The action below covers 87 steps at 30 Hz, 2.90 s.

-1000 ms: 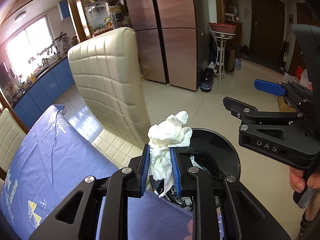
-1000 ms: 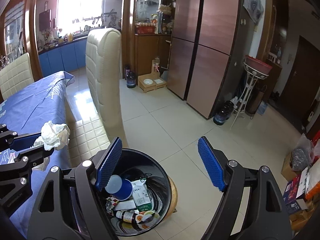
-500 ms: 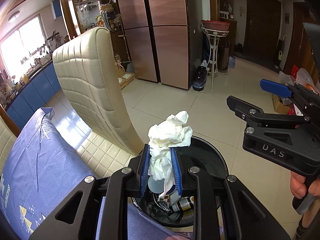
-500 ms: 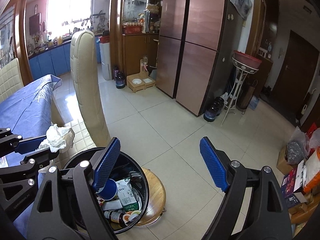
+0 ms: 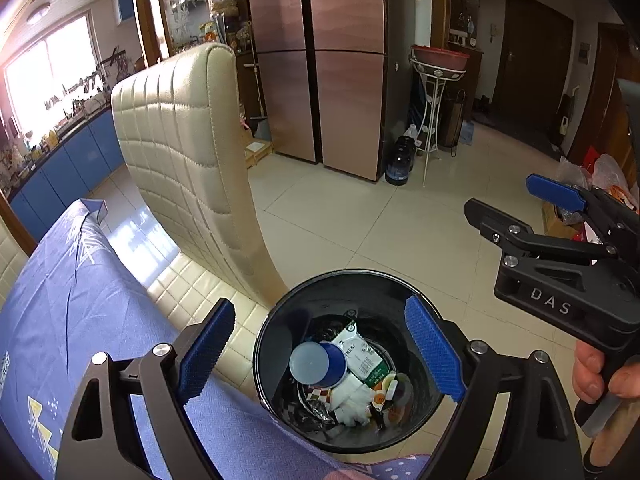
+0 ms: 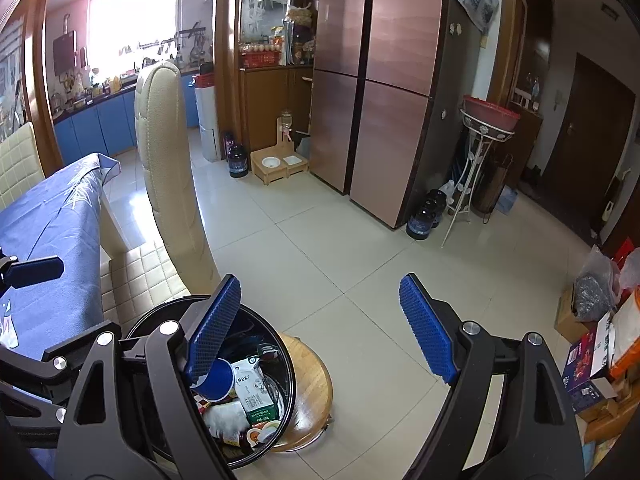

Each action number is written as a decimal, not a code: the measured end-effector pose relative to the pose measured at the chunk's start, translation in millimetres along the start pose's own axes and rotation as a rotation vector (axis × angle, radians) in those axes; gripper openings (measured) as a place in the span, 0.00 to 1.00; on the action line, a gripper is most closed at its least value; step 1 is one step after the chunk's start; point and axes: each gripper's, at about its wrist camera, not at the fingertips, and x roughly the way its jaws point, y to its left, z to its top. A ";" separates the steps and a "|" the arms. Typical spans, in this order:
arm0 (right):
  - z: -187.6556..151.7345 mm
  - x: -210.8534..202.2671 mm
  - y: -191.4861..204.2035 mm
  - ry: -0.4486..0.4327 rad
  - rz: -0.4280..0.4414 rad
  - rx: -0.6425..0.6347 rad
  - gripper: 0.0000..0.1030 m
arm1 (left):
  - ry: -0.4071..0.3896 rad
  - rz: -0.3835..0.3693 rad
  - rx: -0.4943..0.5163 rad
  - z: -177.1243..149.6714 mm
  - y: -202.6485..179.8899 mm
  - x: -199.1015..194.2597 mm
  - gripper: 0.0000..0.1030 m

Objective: Collect trash

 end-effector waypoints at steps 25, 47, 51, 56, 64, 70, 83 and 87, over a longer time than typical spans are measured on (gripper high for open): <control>-4.0 -3.6 6.0 0.005 0.008 -0.001 0.82 | 0.017 -0.001 -0.030 -2.2 12.5 -3.5 0.82; -5.4 -1.7 10.2 0.012 0.011 -0.006 0.82 | 0.021 0.023 -0.019 -3.8 15.9 -7.2 0.82; -5.8 -1.5 10.3 0.013 0.014 -0.002 0.82 | 0.015 0.028 0.002 -5.2 12.4 -8.0 0.82; -7.1 0.2 10.5 0.019 0.014 -0.003 0.82 | 0.013 0.026 -0.003 -5.7 13.1 -7.3 0.82; -7.4 0.7 10.2 0.022 0.014 -0.003 0.82 | 0.012 0.025 -0.005 -5.5 13.4 -7.4 0.82; -7.1 0.7 9.9 0.022 0.015 -0.003 0.82 | 0.016 0.018 -0.011 -5.2 14.4 -5.6 0.82; -7.3 2.0 11.3 0.024 0.015 -0.004 0.82 | 0.022 0.008 -0.018 -4.8 16.7 -3.5 0.82; -7.1 1.8 11.1 0.024 0.014 -0.004 0.82 | -0.008 0.035 -0.020 -5.1 16.6 -7.0 0.82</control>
